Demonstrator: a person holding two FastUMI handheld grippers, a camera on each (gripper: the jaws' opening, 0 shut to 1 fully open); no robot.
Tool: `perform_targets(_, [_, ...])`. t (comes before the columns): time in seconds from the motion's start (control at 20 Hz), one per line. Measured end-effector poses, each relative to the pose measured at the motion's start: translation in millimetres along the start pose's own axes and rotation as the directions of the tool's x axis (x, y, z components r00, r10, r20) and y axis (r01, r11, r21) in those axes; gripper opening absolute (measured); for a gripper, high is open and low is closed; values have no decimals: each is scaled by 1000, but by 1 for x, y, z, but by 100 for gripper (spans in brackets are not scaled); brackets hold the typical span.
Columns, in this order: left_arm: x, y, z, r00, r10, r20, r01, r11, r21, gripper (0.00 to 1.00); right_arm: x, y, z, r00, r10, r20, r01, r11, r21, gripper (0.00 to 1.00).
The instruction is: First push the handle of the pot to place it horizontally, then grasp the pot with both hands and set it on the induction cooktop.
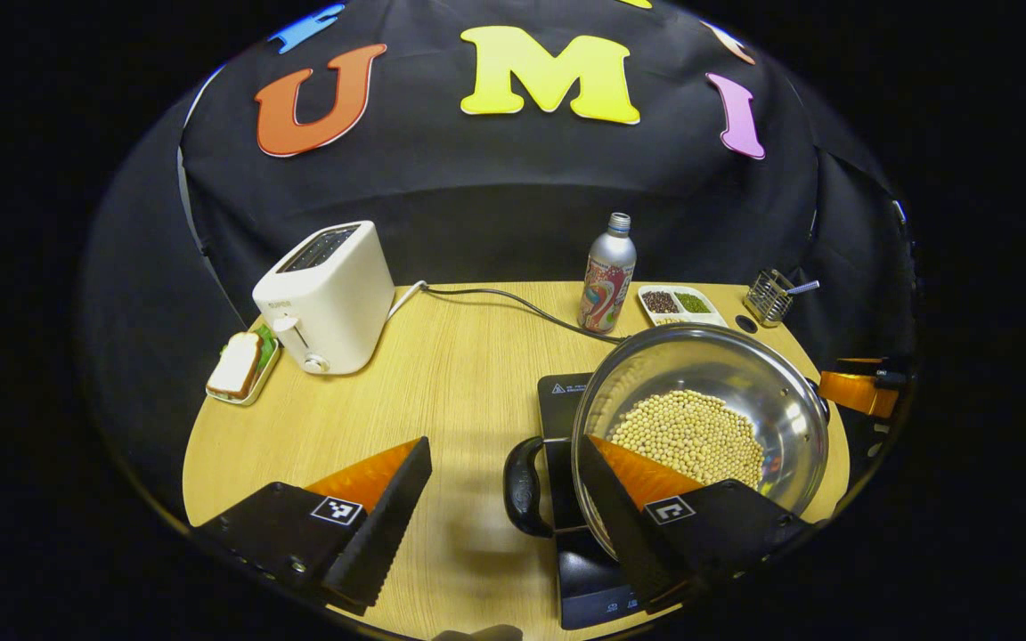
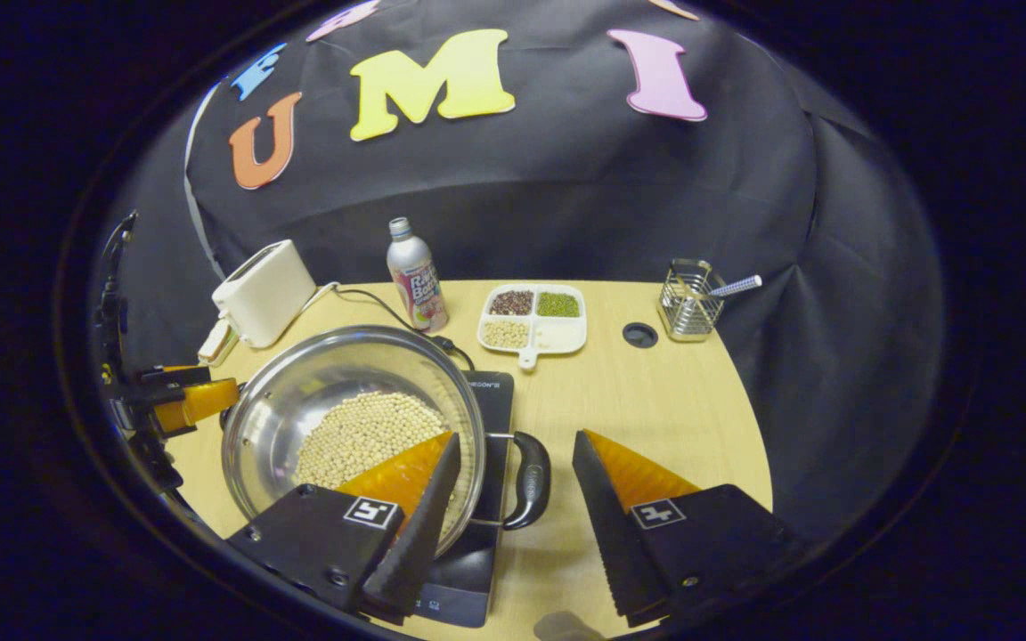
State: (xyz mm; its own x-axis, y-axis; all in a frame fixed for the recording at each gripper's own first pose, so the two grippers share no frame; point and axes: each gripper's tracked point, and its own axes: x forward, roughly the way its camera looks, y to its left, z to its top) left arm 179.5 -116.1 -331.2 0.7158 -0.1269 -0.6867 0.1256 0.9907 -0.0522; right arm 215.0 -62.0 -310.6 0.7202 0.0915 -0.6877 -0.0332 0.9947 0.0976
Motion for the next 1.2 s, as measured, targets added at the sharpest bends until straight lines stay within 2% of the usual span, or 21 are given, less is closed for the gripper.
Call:
perform_targets(0.35, [-37, 0, 17, 996, -22, 88, 21, 1000, 10, 99, -39, 32, 17, 996, -5, 89, 12, 997, -75, 81])
perform_targets(0.6, [-93, 9, 45, 978, -15, 210, 2, 998, 65, 98, -91, 61, 39, 980, -2, 199, 32, 988, -150, 81])
perform_targets(0.8, [-151, 21, 76, 942, -17, 336, -7, 997, 72, 98, -150, 89, 67, 947, 2, 322, 66, 977, -200, 81])
perform_targets(1.05, [-227, 46, 106, 880, -14, 474, -8, 999, 45, 97, -231, 126, 97, 888, 15, 460, 92, 974, -209, 84])
perform_targets(1.15, [-256, 59, 123, 848, -8, 531, -21, 999, 49, 97, -262, 139, 107, 857, 17, 514, 97, 976, -194, 97])
perform_targets(1.2, [-272, 65, 127, 831, -6, 556, -28, 998, 52, 97, -278, 146, 112, 845, 22, 535, 91, 979, -184, 100])
